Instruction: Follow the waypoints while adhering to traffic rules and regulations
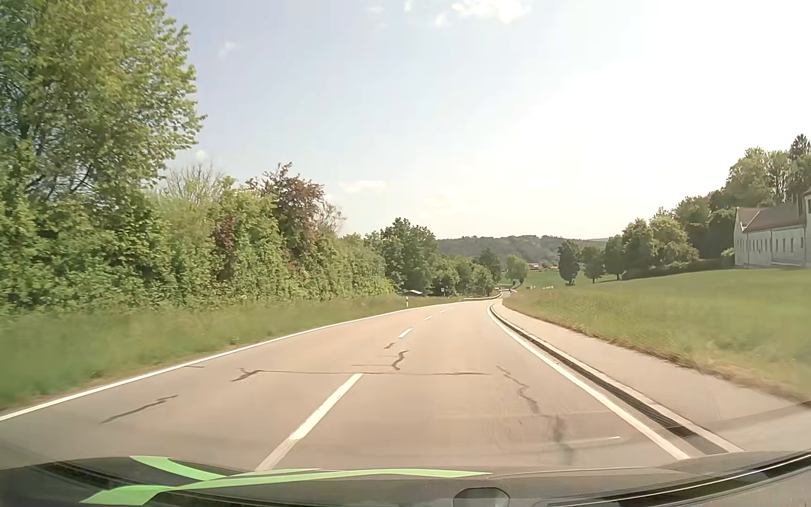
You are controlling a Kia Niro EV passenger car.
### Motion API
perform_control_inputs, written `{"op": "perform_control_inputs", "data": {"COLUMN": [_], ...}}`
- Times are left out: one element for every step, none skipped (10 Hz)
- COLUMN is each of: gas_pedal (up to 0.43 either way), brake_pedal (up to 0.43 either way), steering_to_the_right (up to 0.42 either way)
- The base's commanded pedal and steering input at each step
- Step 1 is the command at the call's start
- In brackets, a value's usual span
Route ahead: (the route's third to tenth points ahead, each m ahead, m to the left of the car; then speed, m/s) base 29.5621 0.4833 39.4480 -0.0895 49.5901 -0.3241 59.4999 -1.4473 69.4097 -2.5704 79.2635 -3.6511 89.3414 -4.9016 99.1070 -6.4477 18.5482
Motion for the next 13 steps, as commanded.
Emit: {"op": "perform_control_inputs", "data": {"gas_pedal": [0.15,0.118,0.047,0.0,0.0,0.0,0.0,0.0,0.0,0.0,0.0,0.0,0.039], "brake_pedal": [0.0,0.0,0.0,0.0,0.0,0.0,0.0,0.0,0.0,0.0,0.0,0.0,0.0], "steering_to_the_right": [0.009,0.009,0.009,0.009,0.009,0.009,0.008,0.008,0.008,0.007,0.008,0.007,0.007]}}
